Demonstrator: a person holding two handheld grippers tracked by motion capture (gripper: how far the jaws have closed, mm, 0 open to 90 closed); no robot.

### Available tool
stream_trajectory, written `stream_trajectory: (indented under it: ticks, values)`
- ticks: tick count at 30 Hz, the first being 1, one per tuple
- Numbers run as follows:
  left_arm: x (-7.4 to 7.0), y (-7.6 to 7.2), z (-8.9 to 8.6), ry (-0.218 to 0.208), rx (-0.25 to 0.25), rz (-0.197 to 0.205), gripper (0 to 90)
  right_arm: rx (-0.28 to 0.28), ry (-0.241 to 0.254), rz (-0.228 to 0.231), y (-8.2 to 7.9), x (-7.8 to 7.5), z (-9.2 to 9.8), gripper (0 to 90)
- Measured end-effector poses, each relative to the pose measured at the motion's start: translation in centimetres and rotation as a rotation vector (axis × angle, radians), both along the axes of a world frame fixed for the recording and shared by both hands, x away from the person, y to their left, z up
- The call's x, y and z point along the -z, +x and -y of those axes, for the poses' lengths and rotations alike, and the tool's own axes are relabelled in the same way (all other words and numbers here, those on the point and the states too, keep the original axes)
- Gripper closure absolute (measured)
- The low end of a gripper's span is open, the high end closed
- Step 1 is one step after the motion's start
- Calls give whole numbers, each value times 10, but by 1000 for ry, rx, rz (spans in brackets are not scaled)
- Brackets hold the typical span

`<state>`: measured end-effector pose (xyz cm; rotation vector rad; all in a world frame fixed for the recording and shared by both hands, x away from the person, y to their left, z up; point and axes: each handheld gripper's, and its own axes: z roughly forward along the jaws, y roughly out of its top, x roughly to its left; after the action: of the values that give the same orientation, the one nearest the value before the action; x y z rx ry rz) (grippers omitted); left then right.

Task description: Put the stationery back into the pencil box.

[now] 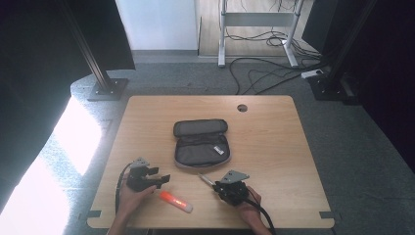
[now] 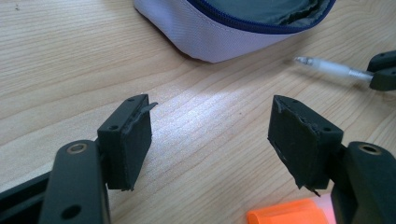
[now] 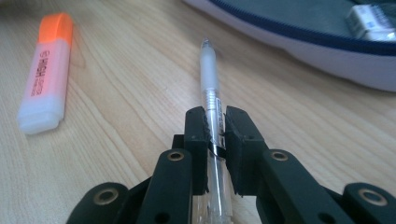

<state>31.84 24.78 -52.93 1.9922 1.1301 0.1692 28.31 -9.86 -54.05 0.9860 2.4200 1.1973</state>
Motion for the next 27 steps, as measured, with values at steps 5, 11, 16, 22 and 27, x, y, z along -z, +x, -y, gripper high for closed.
stream_trajectory:
  ticks: [5, 11, 16, 22, 27]
  values:
    - [0, 0, 0, -2, -1, 1, 307, -1, 19, 1, -1, -3, 2, 785]
    - [0, 0, -1, -2, -2, -1, 307, -7, 33, 15, -1, -9, 3, 785]
    - [1, 0, 0, 2, 2, -3, 306, -7, 55, 18, -1, -14, 5, 784]
    - [1, 0, -1, 0, -1, -2, 306, -16, 69, 26, -2, -20, 4, 785]
    - [0, 0, -1, -1, -1, -1, 306, -13, 83, 35, -1, -24, 7, 784]
